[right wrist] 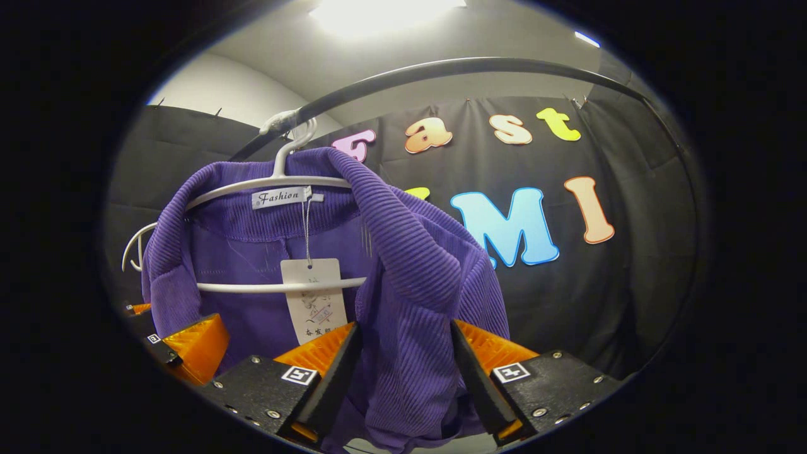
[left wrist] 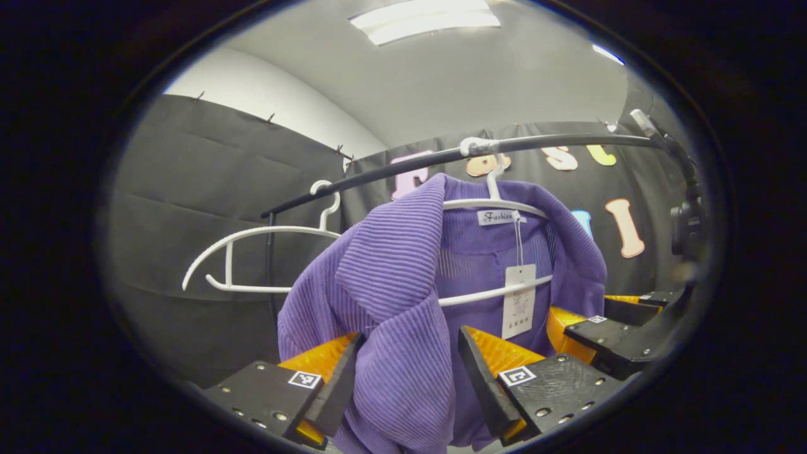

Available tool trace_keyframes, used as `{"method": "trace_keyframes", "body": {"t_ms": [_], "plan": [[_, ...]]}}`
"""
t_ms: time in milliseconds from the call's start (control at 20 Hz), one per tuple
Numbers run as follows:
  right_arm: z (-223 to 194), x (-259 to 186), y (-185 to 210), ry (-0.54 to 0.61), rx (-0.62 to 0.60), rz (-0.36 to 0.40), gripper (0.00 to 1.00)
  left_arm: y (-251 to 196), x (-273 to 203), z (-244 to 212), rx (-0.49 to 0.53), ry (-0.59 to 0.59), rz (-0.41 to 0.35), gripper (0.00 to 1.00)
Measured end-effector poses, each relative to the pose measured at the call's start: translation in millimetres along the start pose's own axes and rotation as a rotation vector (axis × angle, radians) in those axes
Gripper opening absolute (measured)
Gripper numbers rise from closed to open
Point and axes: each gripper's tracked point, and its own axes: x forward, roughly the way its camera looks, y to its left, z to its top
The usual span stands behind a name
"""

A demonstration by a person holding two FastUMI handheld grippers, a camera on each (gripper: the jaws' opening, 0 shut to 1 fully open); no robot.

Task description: Grasp the clothes on the hanger with both hands and then place them into the laundry hamper below.

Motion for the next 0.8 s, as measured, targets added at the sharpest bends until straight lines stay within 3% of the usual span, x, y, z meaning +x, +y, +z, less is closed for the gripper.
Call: {"method": "trace_keyframes", "body": {"t_ms": [150, 200, 250, 300, 350, 400, 450, 600, 700, 750, 800], "plan": [[5, 13, 4, -0.017, 0.028, 0.012, 0.69, -3, 11, -3, -0.006, 0.003, 0.011, 0.94], [6, 14, 3, -0.021, 0.029, 0.009, 0.62, 2, 12, -2, -0.007, 0.001, 0.034, 0.79], [7, 13, 2, -0.017, 0.024, 0.008, 0.46, 8, 13, -3, -0.021, 0.008, 0.054, 0.64], [9, 10, 1, -0.020, 0.016, 0.007, 0.39, 8, 13, -6, -0.045, 0.019, 0.043, 0.49], [12, 10, 0, -0.030, 0.012, 0.014, 0.17, 7, 12, -8, -0.061, 0.033, 0.036, 0.34], [16, 12, 2, -0.046, 0.010, 0.037, 0.10, 9, 11, -8, -0.065, 0.038, 0.036, 0.19], [19, 10, 2, -0.061, -0.004, 0.040, 0.07, 8, 15, -9, -0.070, 0.034, 0.023, 0.05], [43, 3, -17, -0.154, -0.077, -0.036, 0.06, 6, 10, -4, -0.036, 0.029, -0.020, 0.00], [61, -1, -23, -0.212, -0.109, -0.064, 0.06, 9, 4, 1, -0.037, 0.029, -0.037, 0.08], [70, -1, -28, -0.232, -0.124, -0.074, 0.06, 12, 1, 6, -0.039, 0.028, -0.039, 0.04], [78, 0, -32, -0.249, -0.135, -0.082, 0.04, 13, -1, 10, -0.041, 0.022, -0.045, 0.08]]}}
